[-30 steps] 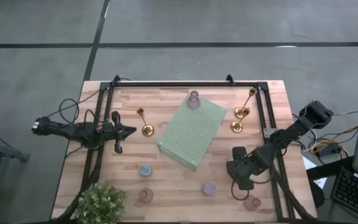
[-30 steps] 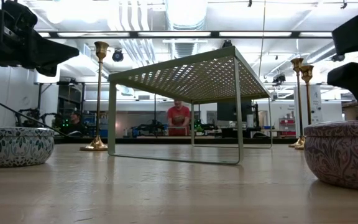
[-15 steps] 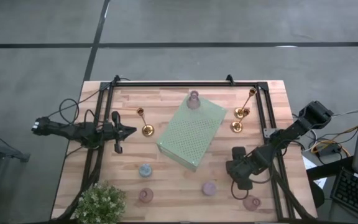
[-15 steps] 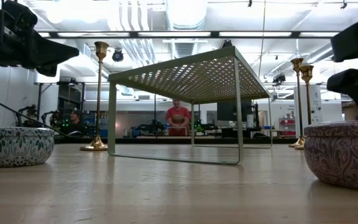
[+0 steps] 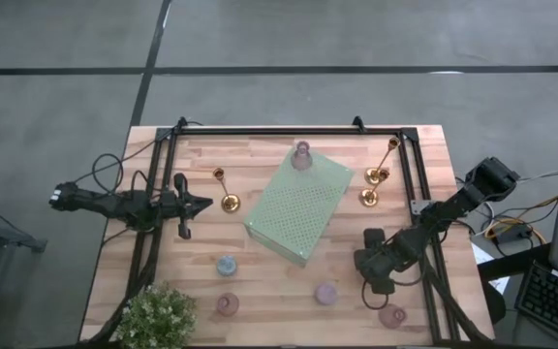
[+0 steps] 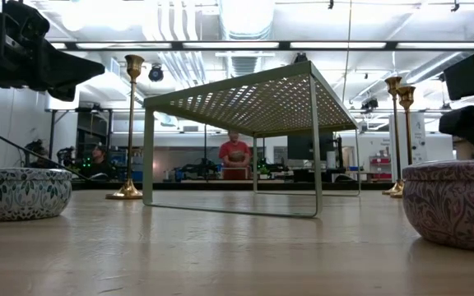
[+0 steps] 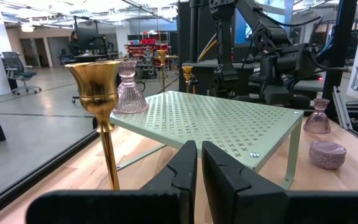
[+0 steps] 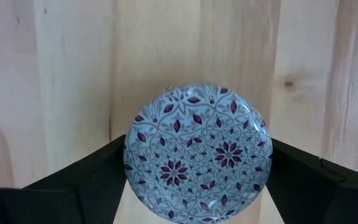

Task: Pick & Place candle stick holders
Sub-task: Put the white scented candle on the shelf

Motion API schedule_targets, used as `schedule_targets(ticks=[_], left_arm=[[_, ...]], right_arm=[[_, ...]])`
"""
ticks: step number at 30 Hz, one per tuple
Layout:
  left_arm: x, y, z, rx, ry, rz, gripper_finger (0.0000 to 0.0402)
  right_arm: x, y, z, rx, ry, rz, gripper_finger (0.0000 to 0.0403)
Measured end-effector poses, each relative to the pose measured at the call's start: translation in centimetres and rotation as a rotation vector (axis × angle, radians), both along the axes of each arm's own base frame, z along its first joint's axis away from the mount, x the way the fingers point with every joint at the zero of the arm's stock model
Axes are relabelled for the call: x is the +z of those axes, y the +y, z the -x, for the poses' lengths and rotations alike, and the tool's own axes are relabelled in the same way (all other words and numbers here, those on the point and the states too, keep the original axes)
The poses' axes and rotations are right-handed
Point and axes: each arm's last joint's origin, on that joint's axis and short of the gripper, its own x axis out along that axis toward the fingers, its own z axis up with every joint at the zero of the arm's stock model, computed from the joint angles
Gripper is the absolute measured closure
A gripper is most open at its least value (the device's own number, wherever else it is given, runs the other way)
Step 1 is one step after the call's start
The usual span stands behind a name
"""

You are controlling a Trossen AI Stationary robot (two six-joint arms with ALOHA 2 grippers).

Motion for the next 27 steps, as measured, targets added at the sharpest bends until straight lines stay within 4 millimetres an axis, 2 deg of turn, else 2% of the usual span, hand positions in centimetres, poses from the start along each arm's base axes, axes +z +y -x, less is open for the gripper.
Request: schedule_targets(ticks=[14, 22, 27], left_arm=[[0.00, 0.00, 0.00, 0.000, 0.000, 0.000, 0.0374], [0.00, 0.00, 0.00, 0.000, 0.000, 0.000, 0.0374], [0.00, 0.00, 0.00, 0.000, 0.000, 0.000, 0.0374]], right_arm=[[0.04, 0.09, -0.19, -0.005, -0.025, -0.002, 0.0078], [0.05, 0.07, -0.19, -0.006, -0.029, 0.002, 0.0119], [0.05, 0.08, -0.20, -0.006, -0.029, 0.002, 0.0108]])
